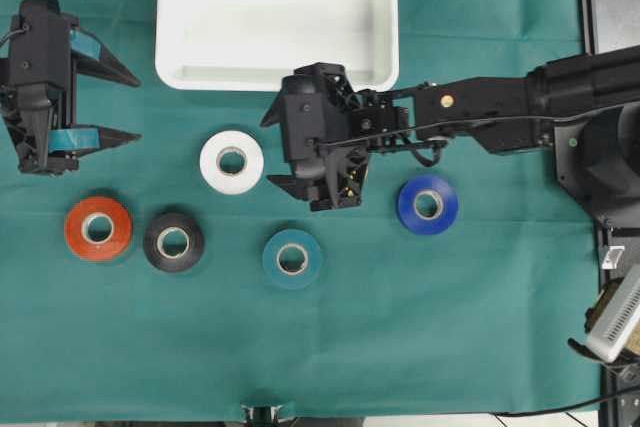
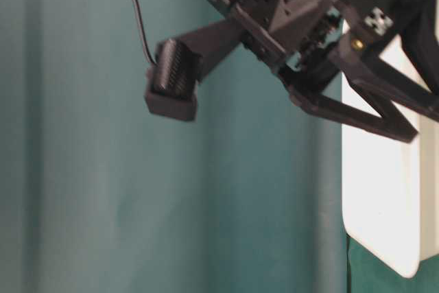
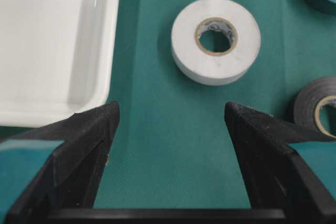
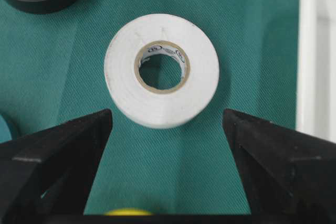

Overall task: Put the tape alternately from left to right into the white case.
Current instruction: 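Lower the open right gripper over the white tape roll, then close the right gripper on the white roll's rim and lift, then carry the white roll into the tray and release it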

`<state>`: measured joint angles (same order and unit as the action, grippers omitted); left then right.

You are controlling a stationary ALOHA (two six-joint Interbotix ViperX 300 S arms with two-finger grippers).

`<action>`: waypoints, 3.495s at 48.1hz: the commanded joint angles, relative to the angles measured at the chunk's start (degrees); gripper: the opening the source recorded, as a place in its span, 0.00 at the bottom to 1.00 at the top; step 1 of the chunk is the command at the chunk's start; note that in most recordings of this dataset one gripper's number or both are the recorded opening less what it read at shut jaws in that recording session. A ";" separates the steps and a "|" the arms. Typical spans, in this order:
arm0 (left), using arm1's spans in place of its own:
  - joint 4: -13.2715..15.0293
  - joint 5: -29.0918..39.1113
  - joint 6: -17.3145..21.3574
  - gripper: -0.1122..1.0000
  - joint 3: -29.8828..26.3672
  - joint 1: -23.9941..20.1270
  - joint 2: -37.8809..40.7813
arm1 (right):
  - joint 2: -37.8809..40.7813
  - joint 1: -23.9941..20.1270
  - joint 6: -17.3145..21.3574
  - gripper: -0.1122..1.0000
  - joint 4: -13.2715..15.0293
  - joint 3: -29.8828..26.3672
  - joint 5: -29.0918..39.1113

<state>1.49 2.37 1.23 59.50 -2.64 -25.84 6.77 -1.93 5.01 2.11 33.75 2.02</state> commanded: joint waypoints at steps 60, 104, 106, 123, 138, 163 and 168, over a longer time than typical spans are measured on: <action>0.00 -0.18 -0.09 0.84 -0.18 0.18 -0.62 | 12.13 -3.08 0.35 0.67 0.09 -13.54 6.68; 0.00 -0.26 -0.18 0.84 0.35 0.18 -0.53 | 13.45 -2.64 0.35 0.15 0.44 -14.06 8.00; 0.00 -0.26 -0.18 0.84 0.44 0.18 -0.62 | 13.45 -2.64 0.35 0.15 0.44 -14.15 8.00; 0.00 -0.18 -0.18 0.84 0.35 0.18 -0.62 | 10.46 -2.90 0.35 0.15 0.44 -14.06 8.09; 0.00 -0.18 -0.18 0.84 0.44 0.18 -0.62 | 5.80 -2.64 0.26 0.13 2.55 -13.71 8.00; 0.00 -0.26 -0.18 0.84 0.44 0.18 -0.62 | 5.71 3.60 0.26 0.13 5.98 -14.41 8.00; 0.00 -0.26 -0.18 0.84 0.44 0.18 -0.62 | 5.71 5.19 0.26 0.13 7.65 -15.21 8.00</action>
<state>1.49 2.37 0.97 60.56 -2.55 -25.93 14.94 2.11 5.36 8.61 20.39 10.37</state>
